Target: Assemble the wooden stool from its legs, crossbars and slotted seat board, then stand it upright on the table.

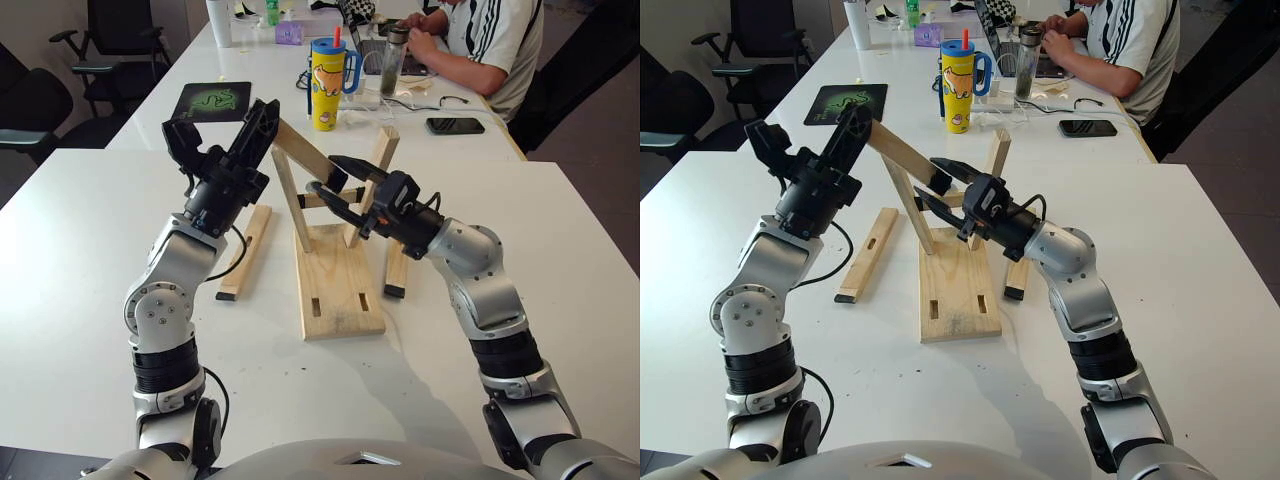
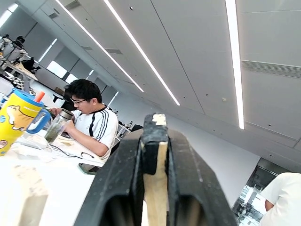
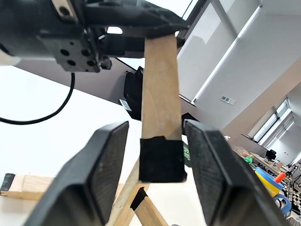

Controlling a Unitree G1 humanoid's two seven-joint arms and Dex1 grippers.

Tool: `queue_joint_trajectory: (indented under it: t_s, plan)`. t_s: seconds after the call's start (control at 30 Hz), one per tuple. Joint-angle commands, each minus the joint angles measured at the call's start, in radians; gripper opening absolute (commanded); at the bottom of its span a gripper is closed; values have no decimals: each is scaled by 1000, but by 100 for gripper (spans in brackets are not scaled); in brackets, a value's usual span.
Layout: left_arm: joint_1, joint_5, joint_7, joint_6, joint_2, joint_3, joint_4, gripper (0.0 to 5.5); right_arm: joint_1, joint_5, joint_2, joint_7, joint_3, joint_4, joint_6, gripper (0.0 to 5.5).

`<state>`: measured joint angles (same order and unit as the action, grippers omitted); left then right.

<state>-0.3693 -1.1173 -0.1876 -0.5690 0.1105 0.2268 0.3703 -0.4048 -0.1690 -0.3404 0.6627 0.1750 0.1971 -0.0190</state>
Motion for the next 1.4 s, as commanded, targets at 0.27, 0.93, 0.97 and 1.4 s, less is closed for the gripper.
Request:
queue_joint_trajectory:
  t_s: [0.27, 0.93, 0.97, 1.4]
  plan:
    - [82, 130, -85, 33, 189, 108, -93, 44, -57, -168, 77, -207, -230, -20, 180, 218]
    - [12, 557, -139, 351, 144, 61, -592, 44, 57, -77, 125, -506, -370, -245, 221, 85]
    - [6, 563, -143, 360, 144, 62, -608, 44, 67, -73, 126, -507, -367, -247, 218, 85]
    - [15, 556, -201, 337, 114, 53, -603, 44, 102, -46, 130, -504, -355, -251, 208, 85]
